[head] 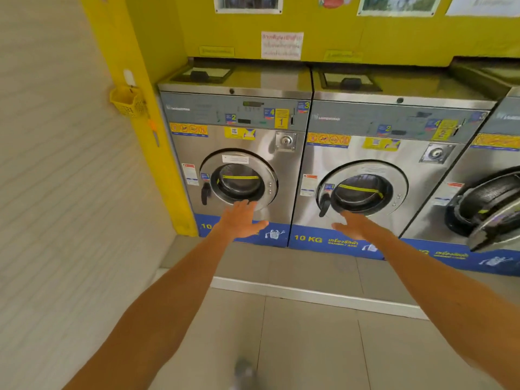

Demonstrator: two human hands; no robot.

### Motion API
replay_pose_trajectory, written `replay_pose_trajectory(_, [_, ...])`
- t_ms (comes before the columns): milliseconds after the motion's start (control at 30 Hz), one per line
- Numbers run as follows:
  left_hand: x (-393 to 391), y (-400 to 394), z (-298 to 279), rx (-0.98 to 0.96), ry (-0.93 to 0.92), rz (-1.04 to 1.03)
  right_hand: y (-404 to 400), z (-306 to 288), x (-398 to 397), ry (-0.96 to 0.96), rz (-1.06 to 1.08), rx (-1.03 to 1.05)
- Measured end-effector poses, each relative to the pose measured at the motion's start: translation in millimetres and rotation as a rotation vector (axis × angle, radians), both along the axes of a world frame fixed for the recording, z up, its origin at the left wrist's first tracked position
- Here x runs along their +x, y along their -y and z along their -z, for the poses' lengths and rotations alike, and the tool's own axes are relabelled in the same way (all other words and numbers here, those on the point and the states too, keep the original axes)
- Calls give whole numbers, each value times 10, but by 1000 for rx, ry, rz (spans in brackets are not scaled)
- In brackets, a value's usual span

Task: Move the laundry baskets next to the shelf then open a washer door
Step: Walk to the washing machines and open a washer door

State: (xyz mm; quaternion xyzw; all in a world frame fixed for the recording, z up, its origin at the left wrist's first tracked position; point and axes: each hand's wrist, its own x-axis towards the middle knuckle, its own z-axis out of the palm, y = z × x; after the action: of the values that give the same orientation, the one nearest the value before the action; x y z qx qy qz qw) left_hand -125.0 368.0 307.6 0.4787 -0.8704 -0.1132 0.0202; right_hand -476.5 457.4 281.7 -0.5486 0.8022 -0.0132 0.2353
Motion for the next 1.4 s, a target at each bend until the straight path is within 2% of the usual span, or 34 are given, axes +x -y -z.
replay_pose_trajectory(233, [-849, 1490, 116, -7, 122, 64, 1160, 245, -658, -17, 103, 26])
replay_pose_trajectory(433, [-1487, 2552, 186, 11, 136, 195, 2040, 384, -1128, 38, 173, 21])
replay_pose_trajectory(733, [-2618, 3175, 562, 41, 185, 444, 2888, 1245, -1622, 89, 317, 95])
replay_pose_trajectory(933, [-3281, 3609, 937, -104, 388, 723, 3361, 1898, -1904, 273, 440, 112])
replay_pose_trajectory(1100, [-3640, 3728, 1103, -88, 411, 672, 3611, 2367, -2061, 405, 491, 145])
replay_pose_trajectory(1233, [-3707, 3763, 1169, -62, 409, 634, 3771, 2366, -2056, 390, 446, 177])
replay_pose_trajectory(1400, [-3642, 3864, 1255, -77, 414, 644, 3853, 2482, -2056, 409, 494, 159])
